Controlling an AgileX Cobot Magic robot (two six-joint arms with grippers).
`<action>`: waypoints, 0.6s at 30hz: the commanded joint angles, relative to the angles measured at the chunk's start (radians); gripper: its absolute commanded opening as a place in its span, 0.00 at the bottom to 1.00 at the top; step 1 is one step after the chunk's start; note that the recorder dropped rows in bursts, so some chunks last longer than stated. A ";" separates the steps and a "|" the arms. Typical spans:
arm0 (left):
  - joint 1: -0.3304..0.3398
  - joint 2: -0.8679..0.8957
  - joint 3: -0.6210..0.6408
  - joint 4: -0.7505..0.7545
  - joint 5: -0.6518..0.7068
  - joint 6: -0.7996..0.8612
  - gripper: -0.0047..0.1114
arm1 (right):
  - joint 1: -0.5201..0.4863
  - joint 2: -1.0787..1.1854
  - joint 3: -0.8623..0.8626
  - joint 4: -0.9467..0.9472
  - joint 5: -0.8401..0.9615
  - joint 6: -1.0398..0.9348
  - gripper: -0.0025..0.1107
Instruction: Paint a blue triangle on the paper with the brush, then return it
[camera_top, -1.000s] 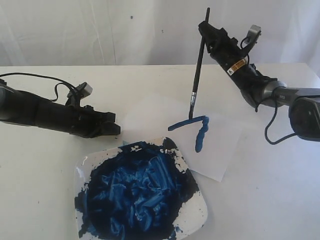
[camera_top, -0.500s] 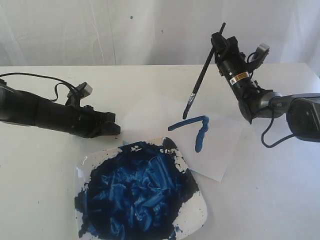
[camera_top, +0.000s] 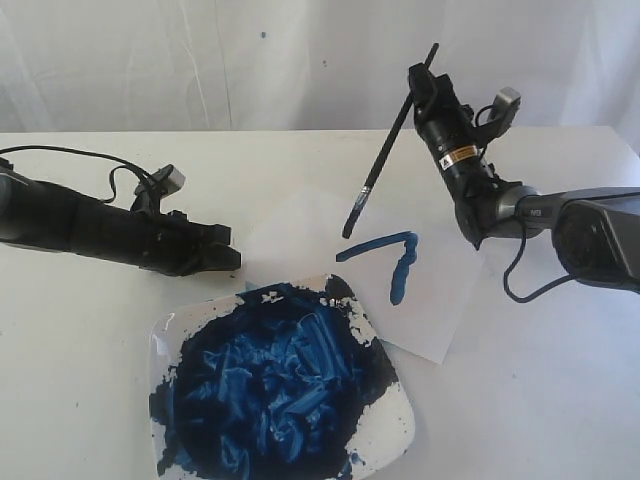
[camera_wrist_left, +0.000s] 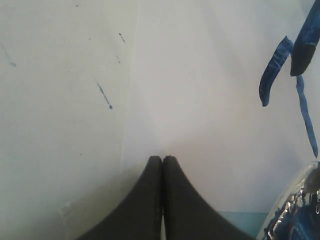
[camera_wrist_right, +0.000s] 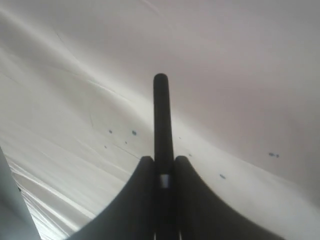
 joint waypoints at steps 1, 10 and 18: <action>-0.006 0.040 0.018 0.018 -0.033 -0.026 0.04 | -0.006 -0.002 0.013 -0.021 -0.015 -0.045 0.02; -0.006 0.040 0.018 0.018 -0.033 -0.026 0.04 | -0.031 -0.004 0.022 -0.023 -0.015 -0.031 0.02; -0.006 0.040 0.018 0.018 -0.033 -0.026 0.04 | -0.126 -0.091 0.020 -0.302 -0.015 -0.039 0.02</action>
